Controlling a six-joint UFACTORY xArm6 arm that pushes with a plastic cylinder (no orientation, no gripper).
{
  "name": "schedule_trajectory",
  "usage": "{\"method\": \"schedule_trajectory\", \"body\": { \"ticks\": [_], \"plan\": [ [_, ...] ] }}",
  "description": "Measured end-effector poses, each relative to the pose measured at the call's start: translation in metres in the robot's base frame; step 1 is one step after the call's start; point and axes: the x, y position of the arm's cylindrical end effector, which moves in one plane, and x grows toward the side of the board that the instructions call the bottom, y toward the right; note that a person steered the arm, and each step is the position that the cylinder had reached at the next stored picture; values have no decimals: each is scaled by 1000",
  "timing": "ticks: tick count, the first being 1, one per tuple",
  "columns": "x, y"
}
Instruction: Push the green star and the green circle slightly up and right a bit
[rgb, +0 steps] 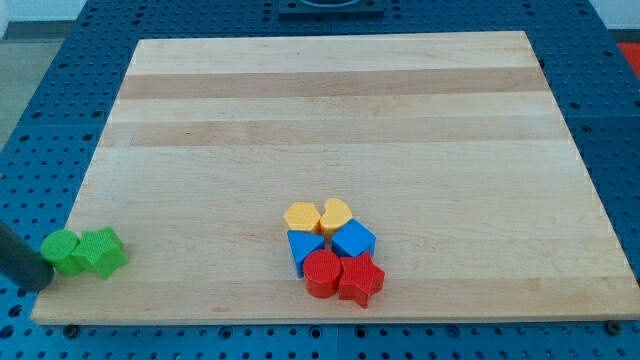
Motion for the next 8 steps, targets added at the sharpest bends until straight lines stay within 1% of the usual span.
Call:
{"method": "schedule_trajectory", "body": {
  "ticks": [1,2,3,4,5,6,7,8],
  "plan": [
    [-25,1],
    [-66,20],
    [-119,51],
    [-121,13],
    [-115,1],
    [-79,0],
    [13,3],
    [34,34]
  ]
}}
